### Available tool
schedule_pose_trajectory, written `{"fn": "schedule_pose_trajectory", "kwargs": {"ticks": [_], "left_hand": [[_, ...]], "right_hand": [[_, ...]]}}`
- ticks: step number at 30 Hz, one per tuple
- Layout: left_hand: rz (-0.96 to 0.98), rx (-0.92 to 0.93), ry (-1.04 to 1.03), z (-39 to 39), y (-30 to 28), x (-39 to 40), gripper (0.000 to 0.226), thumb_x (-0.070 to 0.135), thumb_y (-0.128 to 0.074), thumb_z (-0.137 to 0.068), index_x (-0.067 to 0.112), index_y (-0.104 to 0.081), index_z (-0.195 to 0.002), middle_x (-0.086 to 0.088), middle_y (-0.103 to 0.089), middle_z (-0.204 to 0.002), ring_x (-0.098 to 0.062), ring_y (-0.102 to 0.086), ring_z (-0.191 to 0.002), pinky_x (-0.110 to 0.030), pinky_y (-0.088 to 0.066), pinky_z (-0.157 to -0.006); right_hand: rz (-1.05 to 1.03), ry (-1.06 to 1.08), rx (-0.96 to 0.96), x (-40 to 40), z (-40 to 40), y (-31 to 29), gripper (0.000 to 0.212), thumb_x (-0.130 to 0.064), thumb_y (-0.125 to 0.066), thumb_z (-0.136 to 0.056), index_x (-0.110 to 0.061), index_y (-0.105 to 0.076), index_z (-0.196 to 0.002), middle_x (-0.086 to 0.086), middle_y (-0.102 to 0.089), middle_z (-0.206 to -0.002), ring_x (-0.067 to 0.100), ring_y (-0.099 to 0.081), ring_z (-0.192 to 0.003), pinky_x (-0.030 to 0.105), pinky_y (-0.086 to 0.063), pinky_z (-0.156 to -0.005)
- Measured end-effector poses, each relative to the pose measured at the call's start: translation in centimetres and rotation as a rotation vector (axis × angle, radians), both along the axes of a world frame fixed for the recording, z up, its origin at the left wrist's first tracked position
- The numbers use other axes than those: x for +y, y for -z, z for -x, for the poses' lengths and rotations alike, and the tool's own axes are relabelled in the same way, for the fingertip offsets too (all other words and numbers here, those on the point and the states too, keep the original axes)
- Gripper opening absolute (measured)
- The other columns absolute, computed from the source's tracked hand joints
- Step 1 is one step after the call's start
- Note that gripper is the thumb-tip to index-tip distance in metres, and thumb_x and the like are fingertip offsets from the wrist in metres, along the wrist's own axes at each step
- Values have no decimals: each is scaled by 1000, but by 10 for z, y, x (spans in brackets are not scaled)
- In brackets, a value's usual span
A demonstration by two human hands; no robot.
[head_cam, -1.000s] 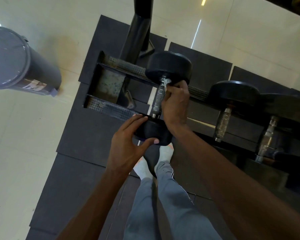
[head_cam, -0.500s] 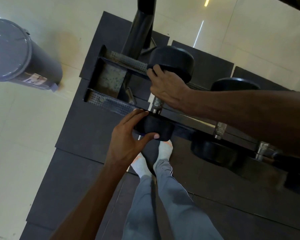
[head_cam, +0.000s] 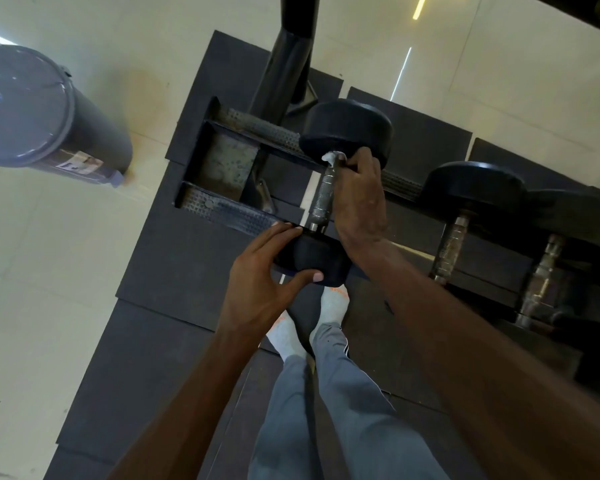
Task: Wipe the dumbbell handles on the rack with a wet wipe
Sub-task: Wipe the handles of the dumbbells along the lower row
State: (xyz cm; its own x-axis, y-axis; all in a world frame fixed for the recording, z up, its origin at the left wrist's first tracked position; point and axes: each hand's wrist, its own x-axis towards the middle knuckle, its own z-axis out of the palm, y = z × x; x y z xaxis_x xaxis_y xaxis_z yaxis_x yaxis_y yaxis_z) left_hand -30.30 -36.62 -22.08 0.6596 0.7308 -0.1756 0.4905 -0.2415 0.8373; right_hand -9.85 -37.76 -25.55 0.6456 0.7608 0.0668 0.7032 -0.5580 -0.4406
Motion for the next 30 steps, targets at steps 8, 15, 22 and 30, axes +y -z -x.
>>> {"fn": "schedule_pose_trajectory", "kwargs": {"ticks": [8, 15, 22, 30], "left_hand": [[-2, -9, 3, 1, 0, 3, 69, 41, -91, -76, 16, -66, -135, 5, -60, -143, -5, -51, -137, -30, -45, -113], [-1, 0, 3, -1, -2, 3, 69, 41, -91, -76, 17, -65, -136, 6, -61, -142, -5, -51, -137, -31, -46, -112], [-1, 9, 10, 1, -2, 1, 70, 43, -89, -78, 18, -63, -138, 6, -58, -144, -4, -49, -137, -30, -47, -112], [4, 9, 11, 0, 2, 3, 71, 42, -90, -76, 17, -64, -137, 4, -59, -144, -7, -51, -137, -36, -49, -110]], "right_hand": [[-262, 530, 394, 10, 3, -3, 17, -6, -72, -83, -16, -82, -92, 5, -72, -95, 13, -65, -81, 2, -41, -70], [-332, 843, 1239, 13, -31, 4, 22, 10, -70, -83, -10, -70, -75, 4, -70, -74, 15, -66, -74, 32, -58, -89], [-331, 602, 1456, -12, -26, -19, 18, 12, -60, -91, -4, -67, -87, 8, -65, -90, 15, -63, -88, 29, -58, -93], [-317, 698, 1441, -7, -34, -1, 15, 2, -74, -87, -10, -73, -96, 1, -74, -93, 11, -70, -91, 24, -57, -87]]}}
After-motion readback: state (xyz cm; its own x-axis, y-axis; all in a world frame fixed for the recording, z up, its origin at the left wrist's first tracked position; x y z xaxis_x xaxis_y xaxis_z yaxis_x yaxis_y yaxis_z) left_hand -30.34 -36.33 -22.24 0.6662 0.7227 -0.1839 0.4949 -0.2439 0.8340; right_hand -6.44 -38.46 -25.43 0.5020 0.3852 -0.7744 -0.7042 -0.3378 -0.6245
